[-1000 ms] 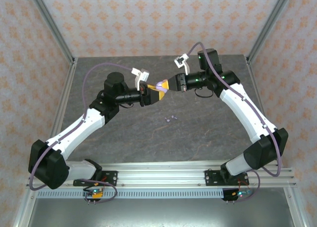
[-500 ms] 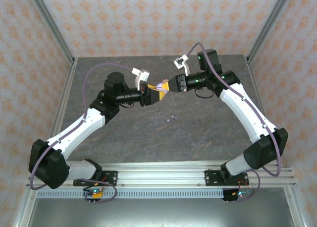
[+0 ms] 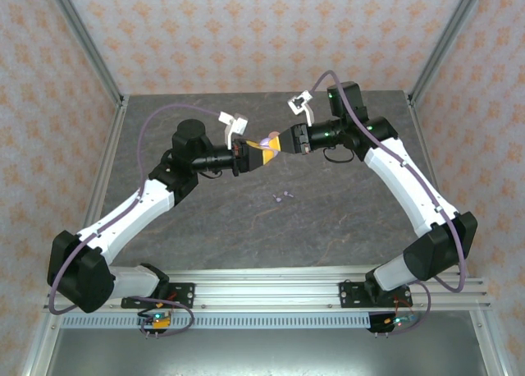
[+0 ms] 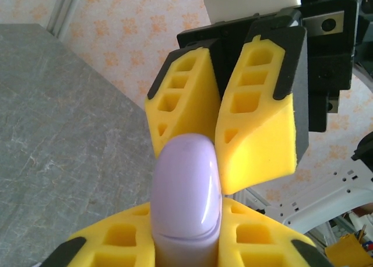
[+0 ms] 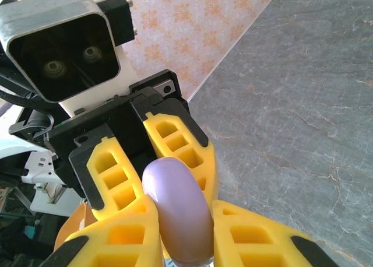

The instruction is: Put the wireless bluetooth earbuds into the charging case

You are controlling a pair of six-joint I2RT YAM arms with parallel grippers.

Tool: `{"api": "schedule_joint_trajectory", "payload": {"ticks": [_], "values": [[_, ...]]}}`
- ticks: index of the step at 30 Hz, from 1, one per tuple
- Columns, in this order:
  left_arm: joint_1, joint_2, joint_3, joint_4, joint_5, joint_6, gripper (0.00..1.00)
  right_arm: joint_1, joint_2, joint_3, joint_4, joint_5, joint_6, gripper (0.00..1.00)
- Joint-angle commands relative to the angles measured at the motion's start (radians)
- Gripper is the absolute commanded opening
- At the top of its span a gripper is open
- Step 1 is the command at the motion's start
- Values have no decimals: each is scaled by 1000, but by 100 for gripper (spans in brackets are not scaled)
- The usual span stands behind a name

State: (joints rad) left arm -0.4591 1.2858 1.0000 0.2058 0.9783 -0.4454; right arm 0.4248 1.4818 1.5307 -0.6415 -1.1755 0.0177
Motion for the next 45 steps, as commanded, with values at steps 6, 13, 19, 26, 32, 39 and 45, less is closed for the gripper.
{"api": "schedule_joint_trajectory", "payload": {"ticks": [6,13,19,26,32,39,45], "values": [[-25,-14,25,-25,-15,107,18,12,-45,-14,-1,106,11,48],[-47,-29,23,-51,-16,189,18,12,-55,-14,-20,212,25,50],[-52,-42,9,-49,-32,218,18,12,-53,0,-35,295,37,52],[-56,-73,-22,-66,-113,270,16,12,-88,-5,-19,376,68,57],[-59,-117,-110,-6,-192,304,16,12,-159,-53,-34,622,118,60],[-82,-178,-178,32,-234,322,16,9,-138,-155,-106,752,131,60],[-106,-235,-222,24,-263,337,17,10,-54,-258,-98,647,151,56]]}}
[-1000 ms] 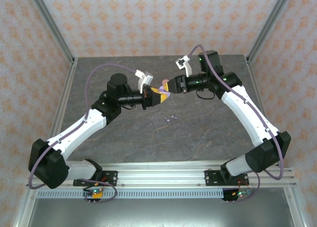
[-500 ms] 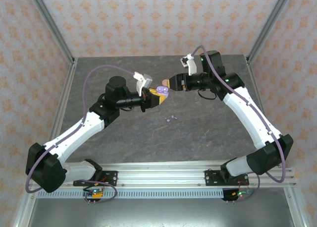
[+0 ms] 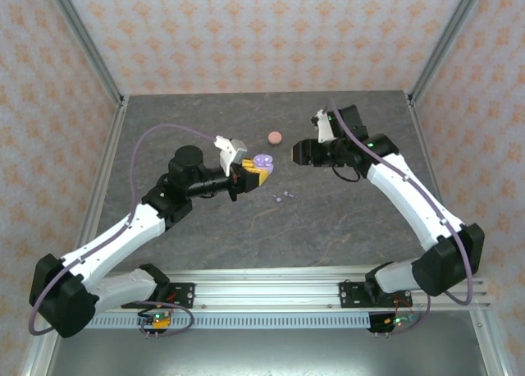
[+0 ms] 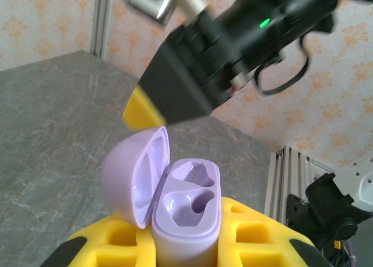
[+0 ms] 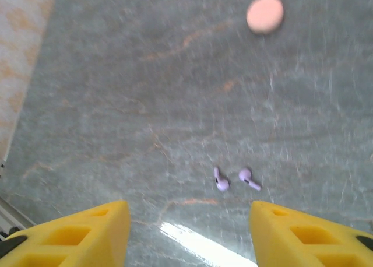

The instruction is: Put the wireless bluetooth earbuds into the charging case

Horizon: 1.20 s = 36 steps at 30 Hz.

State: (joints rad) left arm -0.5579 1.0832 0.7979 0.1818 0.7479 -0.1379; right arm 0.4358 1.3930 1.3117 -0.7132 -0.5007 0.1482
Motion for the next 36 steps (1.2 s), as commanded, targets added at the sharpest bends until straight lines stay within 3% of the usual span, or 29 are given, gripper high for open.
{"api": "schedule_joint_trajectory", "payload": {"ticks": [1,9,19,36], "values": [[-9,-42,-29,51,-30,27,17,-1,54,-56,-23,-42,23,54],[-15,-95,-81,63,-43,29,17,4,180,-145,39,-104,18,41],[-18,-100,-101,64,-70,54,17,22,338,-127,53,-137,-14,31],[-18,-81,-75,38,-83,49,17,30,443,-23,9,30,-202,38]]}}
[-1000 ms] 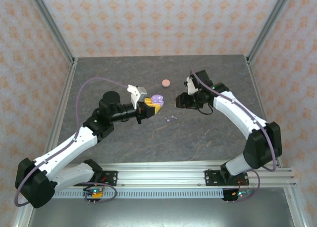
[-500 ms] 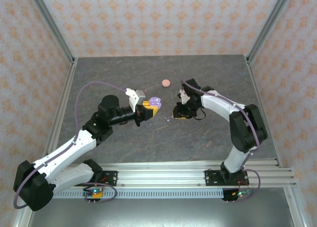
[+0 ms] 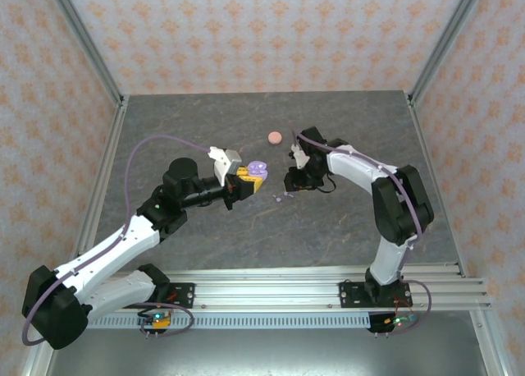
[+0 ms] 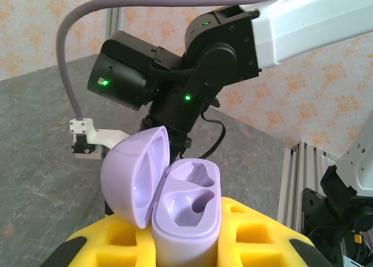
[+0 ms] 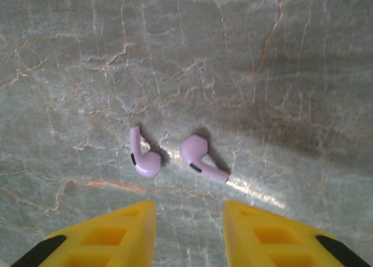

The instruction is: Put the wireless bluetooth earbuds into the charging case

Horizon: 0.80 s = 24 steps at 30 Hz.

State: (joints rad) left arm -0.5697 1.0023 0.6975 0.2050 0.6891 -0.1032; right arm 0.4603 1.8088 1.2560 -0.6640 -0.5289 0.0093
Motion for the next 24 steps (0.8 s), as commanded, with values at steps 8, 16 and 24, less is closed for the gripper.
{"api": "schedule_joint_trajectory", "payload": {"ticks": [8,16,24], "values": [[-6,5,35,8,-31,4,17,25,89,86,-81,70,-124,43],[-6,5,44,-7,-38,-1,17,34,136,112,-81,142,-118,43],[-6,4,45,-15,-45,-3,17,38,161,120,-89,125,-127,43]]}}
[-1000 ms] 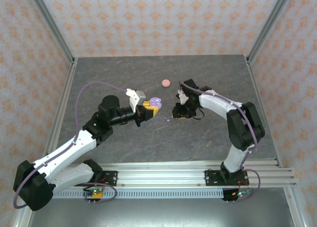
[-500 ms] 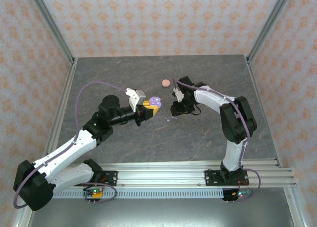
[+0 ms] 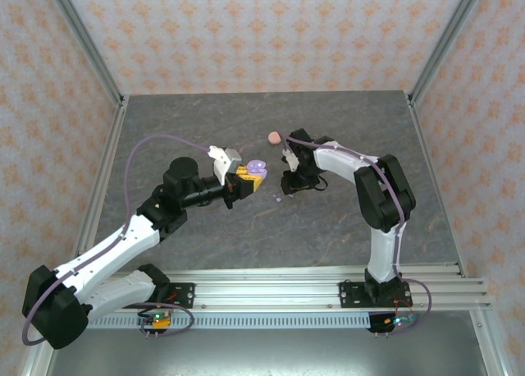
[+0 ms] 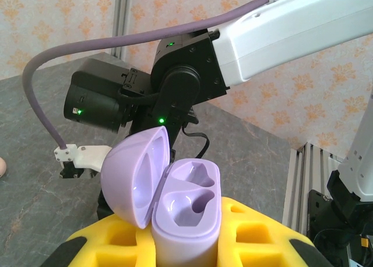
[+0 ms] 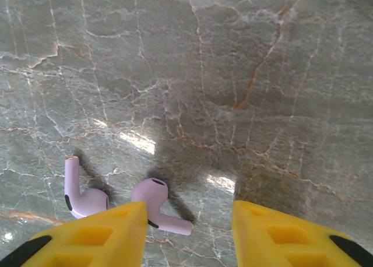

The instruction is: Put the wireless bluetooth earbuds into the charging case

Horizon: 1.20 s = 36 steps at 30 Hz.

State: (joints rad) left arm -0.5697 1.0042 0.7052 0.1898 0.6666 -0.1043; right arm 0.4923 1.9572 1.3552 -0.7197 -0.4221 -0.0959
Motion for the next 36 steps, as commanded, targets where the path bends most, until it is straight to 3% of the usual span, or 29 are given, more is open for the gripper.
{"api": "schedule_joint_trajectory", "payload": {"ticks": [1,11,23,28,36], "values": [[-6,1,37,-4,-24,-1,17,7,15,22,-33,15,-22,43],[-6,-1,42,-27,-32,-3,17,25,34,29,-31,37,-7,42],[-6,1,52,-49,-36,-5,18,25,19,1,10,109,80,29],[-6,-3,56,-56,-34,-6,18,23,-9,-24,44,141,129,29],[-6,-11,68,-72,-29,-3,18,22,-68,-31,53,82,130,32]]}}
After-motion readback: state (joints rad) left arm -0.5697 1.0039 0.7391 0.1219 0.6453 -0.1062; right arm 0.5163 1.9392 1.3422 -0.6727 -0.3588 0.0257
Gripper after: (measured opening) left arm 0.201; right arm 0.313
